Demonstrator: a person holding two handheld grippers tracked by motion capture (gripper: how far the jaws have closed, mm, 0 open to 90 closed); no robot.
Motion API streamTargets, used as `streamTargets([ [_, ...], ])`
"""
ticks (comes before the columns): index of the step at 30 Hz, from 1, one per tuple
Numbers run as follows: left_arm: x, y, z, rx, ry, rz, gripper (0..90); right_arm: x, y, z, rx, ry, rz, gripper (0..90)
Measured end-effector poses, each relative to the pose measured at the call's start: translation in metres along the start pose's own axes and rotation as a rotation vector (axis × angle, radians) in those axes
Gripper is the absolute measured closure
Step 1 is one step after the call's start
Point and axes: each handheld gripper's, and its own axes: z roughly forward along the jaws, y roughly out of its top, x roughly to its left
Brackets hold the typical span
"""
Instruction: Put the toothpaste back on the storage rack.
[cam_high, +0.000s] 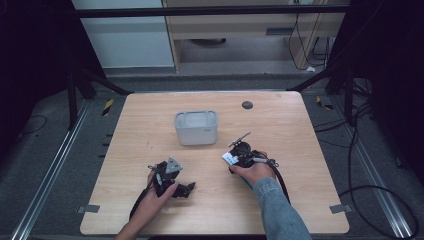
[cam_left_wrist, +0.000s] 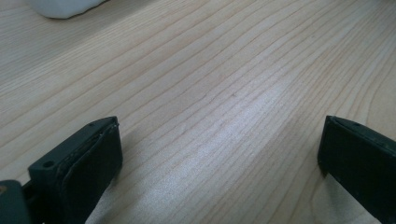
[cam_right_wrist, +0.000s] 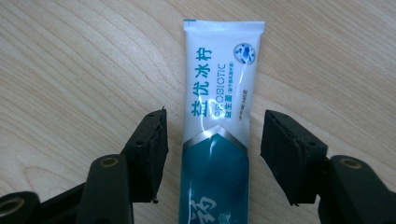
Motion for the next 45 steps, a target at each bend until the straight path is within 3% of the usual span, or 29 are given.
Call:
streamTargets([
  [15,0.0,0.0,0.0,0.0,0.0,0.0,0.0,-0.0051,0.0013,0.0059,0.029,0.019,0.022,49.1],
  [45,0.0,0.0,0.0,0.0,0.0,0.0,0.0,-0.0054,0.0051,0.0056,0.06,-0.002,-0.037,67.6],
])
